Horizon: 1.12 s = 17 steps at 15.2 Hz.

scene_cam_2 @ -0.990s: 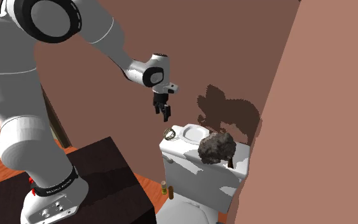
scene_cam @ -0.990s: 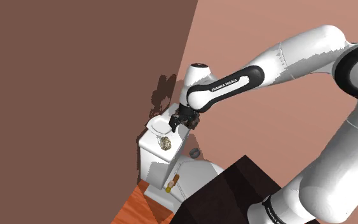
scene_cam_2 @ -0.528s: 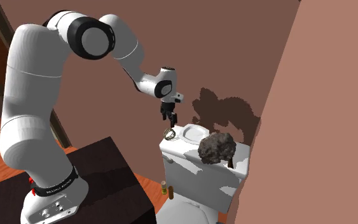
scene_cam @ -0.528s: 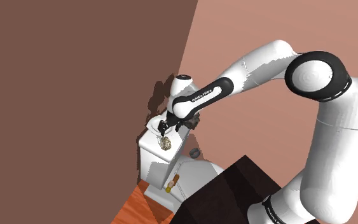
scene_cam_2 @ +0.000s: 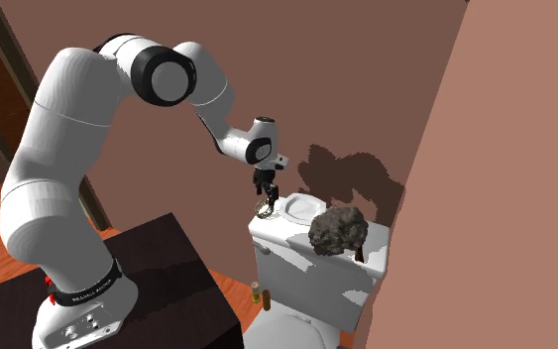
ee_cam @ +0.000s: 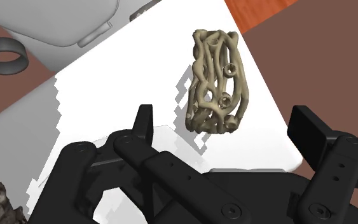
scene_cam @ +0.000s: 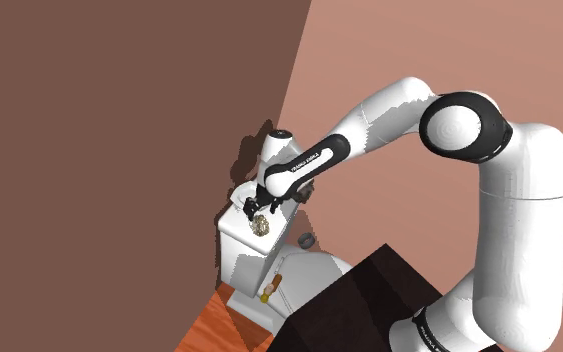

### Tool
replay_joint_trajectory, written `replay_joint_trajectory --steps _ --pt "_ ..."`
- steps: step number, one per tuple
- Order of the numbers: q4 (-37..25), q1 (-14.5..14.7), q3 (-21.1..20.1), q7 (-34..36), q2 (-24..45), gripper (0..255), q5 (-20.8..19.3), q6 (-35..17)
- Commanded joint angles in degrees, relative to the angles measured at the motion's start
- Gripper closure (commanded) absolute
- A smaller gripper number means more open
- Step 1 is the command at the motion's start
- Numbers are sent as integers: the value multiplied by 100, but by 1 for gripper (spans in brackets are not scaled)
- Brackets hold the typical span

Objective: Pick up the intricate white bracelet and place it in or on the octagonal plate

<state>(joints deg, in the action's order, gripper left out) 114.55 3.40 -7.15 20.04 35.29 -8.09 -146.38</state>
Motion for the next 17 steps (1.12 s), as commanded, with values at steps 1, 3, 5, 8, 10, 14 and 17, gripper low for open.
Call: replay_joint_trajectory --steps 1,3,5,8,10,14,17 --pt "-31 11 21 10 119 0 -21 -90" --pt "-31 11 21 10 119 0 -21 -91" --pt "-31 11 21 10 119 0 -21 -90" --pt "-31 11 21 10 118 0 -20 -90" --pt "-31 11 21 10 118 255 -20 -90" --pt "-31 11 21 10 119 255 -20 -90" --pt "-31 11 21 9 119 255 -20 -90"
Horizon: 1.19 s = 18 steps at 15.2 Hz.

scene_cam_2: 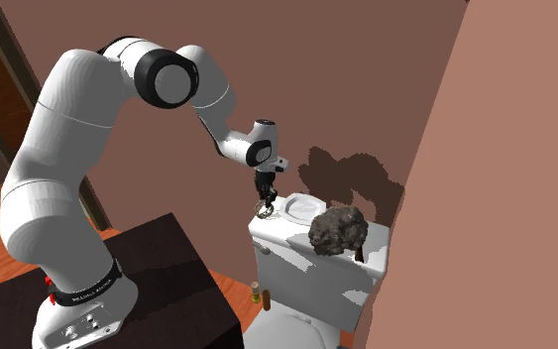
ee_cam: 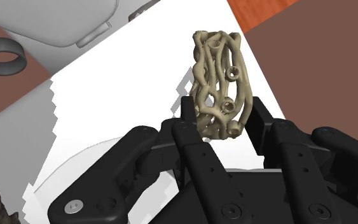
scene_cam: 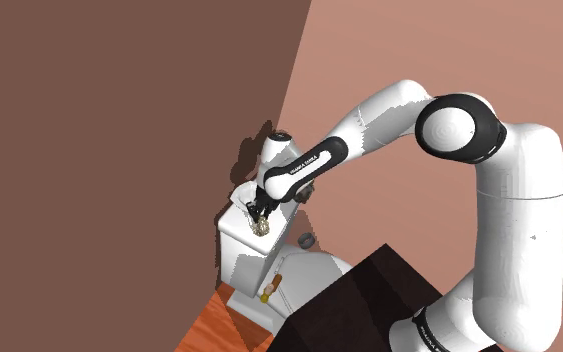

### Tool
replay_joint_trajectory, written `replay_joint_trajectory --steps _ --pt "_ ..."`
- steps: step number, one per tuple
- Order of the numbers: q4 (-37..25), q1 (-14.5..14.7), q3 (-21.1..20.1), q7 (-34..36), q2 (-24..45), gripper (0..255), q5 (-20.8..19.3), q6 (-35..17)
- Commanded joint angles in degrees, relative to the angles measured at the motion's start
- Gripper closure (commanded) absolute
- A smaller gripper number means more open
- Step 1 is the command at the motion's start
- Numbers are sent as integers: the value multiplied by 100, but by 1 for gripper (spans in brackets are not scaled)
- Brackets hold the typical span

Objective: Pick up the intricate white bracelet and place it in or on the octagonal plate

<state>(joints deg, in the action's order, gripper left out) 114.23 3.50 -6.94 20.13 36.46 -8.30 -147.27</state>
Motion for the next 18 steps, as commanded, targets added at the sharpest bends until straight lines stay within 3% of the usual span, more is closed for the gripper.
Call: replay_joint_trajectory --steps 1,18 --pt "1 1 0 1 2 255 0 -1" --pt "177 -132 -179 -149 -1089 255 220 909"
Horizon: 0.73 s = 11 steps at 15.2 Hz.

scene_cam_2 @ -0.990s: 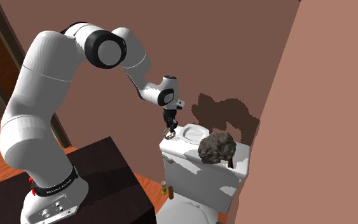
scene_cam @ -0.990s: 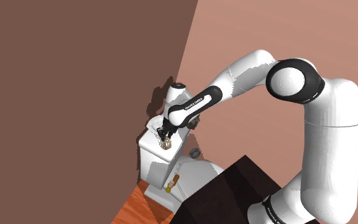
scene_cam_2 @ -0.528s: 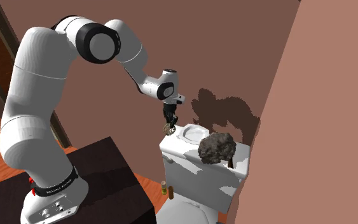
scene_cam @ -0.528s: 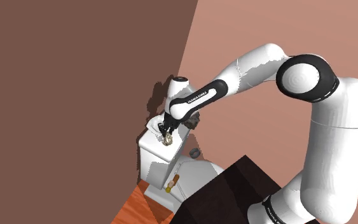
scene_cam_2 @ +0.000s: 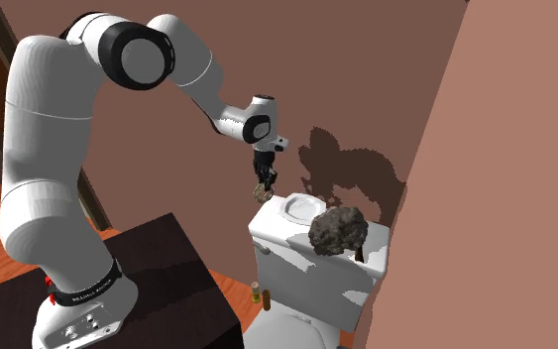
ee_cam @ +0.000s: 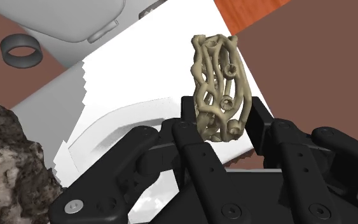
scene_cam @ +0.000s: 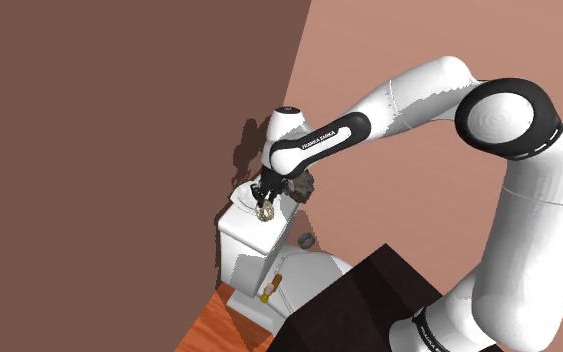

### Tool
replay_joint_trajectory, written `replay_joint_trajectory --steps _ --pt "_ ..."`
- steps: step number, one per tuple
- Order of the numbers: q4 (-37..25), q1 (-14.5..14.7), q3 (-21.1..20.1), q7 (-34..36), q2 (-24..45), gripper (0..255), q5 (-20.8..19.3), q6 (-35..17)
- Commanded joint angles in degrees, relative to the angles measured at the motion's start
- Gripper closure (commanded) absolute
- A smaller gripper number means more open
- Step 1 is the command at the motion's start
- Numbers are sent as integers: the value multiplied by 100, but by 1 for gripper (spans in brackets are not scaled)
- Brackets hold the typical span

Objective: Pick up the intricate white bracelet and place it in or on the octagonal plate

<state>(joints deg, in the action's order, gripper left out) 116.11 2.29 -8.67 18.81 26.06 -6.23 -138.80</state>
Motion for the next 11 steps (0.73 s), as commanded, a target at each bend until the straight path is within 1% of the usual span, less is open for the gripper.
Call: replay_joint_trajectory --steps 1,6,11 --pt "-246 -55 15 -97 57 255 15 190" --pt "-1555 -247 112 -472 671 255 24 878" --pt "-3176 -390 194 -811 1468 255 30 1695"
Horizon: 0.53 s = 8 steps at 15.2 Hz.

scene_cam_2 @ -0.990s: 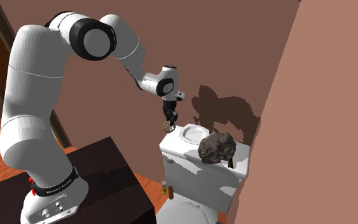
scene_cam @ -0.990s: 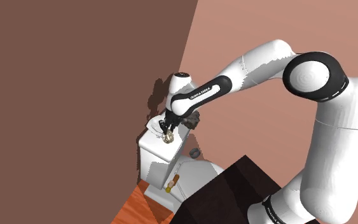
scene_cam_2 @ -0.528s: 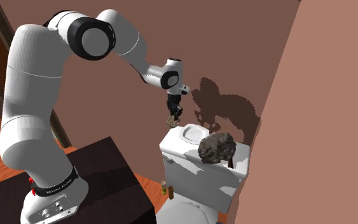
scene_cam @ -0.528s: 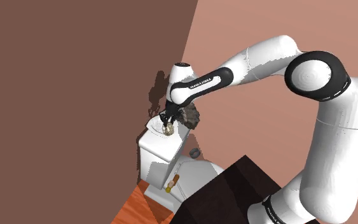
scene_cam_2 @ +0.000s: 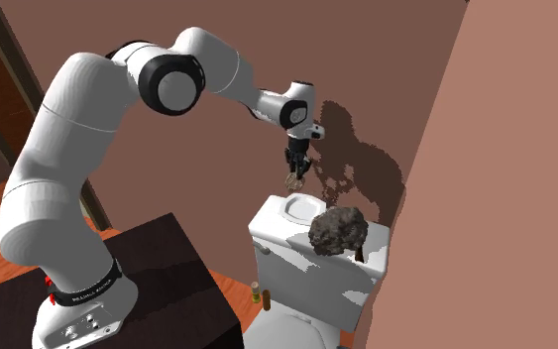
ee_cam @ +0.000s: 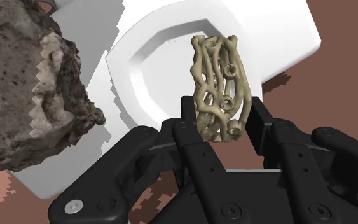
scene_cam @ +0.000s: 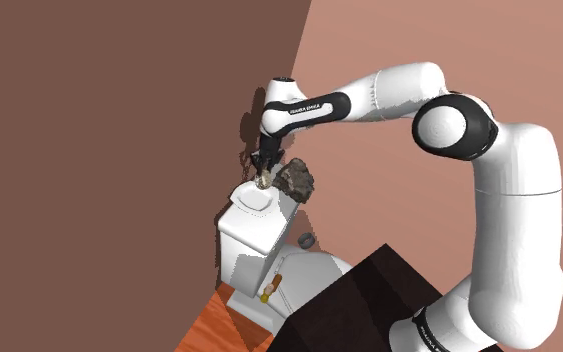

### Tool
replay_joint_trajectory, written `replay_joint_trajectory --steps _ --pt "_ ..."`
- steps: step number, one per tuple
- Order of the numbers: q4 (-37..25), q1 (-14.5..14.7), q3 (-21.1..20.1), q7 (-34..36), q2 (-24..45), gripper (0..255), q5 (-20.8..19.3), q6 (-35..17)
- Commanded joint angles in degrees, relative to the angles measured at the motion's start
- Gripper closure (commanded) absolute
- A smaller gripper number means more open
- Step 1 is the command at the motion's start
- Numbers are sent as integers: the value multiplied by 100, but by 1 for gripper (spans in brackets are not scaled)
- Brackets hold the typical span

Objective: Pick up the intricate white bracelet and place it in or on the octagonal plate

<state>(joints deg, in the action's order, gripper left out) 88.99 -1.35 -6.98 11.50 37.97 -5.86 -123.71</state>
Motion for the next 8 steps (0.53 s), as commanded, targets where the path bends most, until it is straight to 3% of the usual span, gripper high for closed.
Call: replay_joint_trajectory --steps 1,2,8 --pt "-848 -48 40 -146 471 255 -5 375" --pt "-1238 -66 55 -207 668 255 -3 566" --pt "-1191 -56 75 -191 920 255 -28 268"
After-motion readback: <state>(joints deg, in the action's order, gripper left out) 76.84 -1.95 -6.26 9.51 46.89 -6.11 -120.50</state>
